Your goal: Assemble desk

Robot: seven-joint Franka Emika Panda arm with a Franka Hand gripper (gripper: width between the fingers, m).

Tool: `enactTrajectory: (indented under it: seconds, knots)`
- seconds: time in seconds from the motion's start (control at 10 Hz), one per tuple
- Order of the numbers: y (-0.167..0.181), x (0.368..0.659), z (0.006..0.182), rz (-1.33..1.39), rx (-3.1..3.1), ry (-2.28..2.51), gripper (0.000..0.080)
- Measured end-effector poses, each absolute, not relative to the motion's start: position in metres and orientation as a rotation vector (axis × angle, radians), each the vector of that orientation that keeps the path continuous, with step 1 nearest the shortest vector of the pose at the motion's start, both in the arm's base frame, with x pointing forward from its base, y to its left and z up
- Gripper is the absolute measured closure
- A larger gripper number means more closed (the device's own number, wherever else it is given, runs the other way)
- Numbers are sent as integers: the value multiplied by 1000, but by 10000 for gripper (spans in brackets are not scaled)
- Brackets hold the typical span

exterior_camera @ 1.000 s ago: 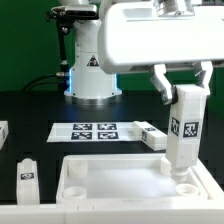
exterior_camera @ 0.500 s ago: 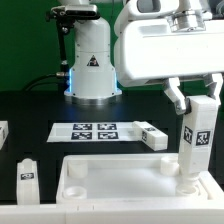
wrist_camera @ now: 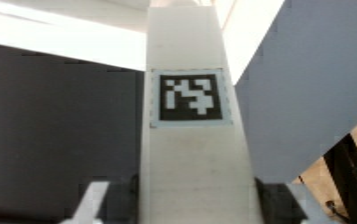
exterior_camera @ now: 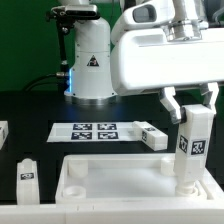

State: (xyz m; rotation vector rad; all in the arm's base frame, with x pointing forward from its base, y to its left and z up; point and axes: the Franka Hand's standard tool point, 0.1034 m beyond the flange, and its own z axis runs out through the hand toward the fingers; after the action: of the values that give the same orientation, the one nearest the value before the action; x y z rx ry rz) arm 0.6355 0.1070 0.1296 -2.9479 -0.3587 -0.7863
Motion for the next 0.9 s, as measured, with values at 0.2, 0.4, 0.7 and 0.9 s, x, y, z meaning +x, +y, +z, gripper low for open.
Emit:
enactTrajectory:
  seconds: [0.2, 0.4, 0.7, 0.9]
  knots:
    - [107, 634, 124, -772, -2951, -358, 514]
    - [107, 634, 123, -783, -2949, -357, 514]
    - [107, 636, 123, -836, -2941, -354, 514]
    - [108, 634, 120, -783, -2948, -350, 338]
